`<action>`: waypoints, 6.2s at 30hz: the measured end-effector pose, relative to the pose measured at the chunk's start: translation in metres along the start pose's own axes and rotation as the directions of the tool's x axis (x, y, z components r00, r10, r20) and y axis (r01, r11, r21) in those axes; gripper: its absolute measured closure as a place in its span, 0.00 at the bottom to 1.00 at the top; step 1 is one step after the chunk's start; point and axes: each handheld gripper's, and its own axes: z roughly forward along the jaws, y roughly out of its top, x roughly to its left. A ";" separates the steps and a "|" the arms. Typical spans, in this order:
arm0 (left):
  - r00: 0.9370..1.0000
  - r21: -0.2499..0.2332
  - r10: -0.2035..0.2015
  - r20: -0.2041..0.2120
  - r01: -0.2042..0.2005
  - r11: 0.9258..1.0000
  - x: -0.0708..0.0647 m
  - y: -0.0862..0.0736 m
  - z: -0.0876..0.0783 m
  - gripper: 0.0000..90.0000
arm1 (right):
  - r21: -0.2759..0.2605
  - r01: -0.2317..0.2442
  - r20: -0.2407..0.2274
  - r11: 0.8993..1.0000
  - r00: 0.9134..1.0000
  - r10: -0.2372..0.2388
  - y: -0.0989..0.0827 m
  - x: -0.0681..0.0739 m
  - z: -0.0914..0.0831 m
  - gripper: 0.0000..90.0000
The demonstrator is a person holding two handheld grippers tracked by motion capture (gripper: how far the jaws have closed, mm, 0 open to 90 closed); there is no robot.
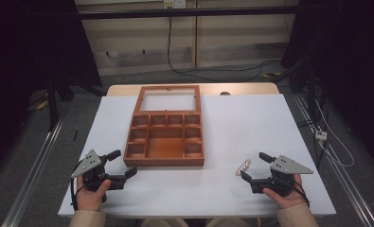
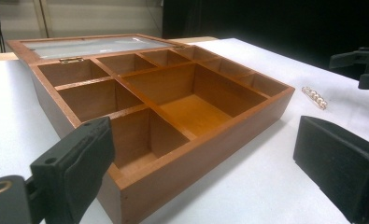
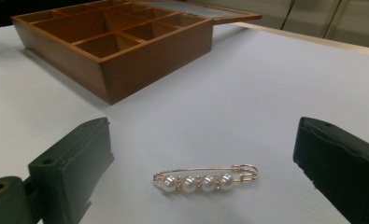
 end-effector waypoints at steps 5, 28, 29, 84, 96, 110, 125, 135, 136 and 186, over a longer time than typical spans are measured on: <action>1.000 0.000 0.005 -0.004 -0.005 1.000 0.001 0.000 -0.001 0.06 | 0.072 -0.009 -0.003 0.997 1.000 0.009 0.004 -0.002 0.006 0.06; 1.000 0.003 0.010 -0.015 -0.010 1.000 0.002 0.001 -0.001 0.06 | 0.283 -0.085 0.042 0.955 0.996 0.076 0.000 -0.003 0.029 0.28; 1.000 0.003 0.008 -0.015 -0.008 1.000 0.001 0.001 -0.001 0.06 | 0.283 -0.085 0.042 0.955 0.996 0.076 0.000 -0.003 0.029 0.28; 1.000 0.023 0.016 -0.027 -0.015 1.000 0.002 -0.001 -0.006 0.06 | 0.295 0.187 -0.314 0.937 0.945 -0.090 0.031 0.011 0.056 0.90; 1.000 0.022 0.010 -0.011 -0.010 1.000 -0.001 0.000 -0.004 0.06 | 0.168 0.361 -0.555 0.917 0.804 -0.215 0.044 0.090 0.098 0.90; 0.995 0.059 -0.008 0.098 0.002 0.998 -0.009 0.002 0.005 0.06 | 0.176 0.189 -0.494 0.966 0.866 -0.079 0.048 0.081 0.102 0.43; 0.969 0.128 0.039 0.245 -0.072 0.989 -0.046 0.010 0.037 0.10 | 0.076 -0.011 -0.235 0.997 0.971 0.029 0.030 0.025 0.046 0.10; 0.952 0.164 0.071 0.299 -0.125 0.978 -0.066 0.009 0.059 0.26 | 0.064 -0.009 -0.180 0.998 0.983 0.021 0.020 0.016 0.025 0.08; 0.948 0.174 0.071 0.309 -0.130 0.976 -0.069 0.008 0.062 0.27 | 0.067 -0.011 -0.177 0.998 0.984 0.022 0.019 0.015 0.024 0.08; 0.931 0.417 -0.002 0.364 -0.161 0.895 -0.113 0.003 0.121 0.89 | 0.063 -0.038 -0.142 0.997 0.989 0.046 0.013 0.000 0.019 0.09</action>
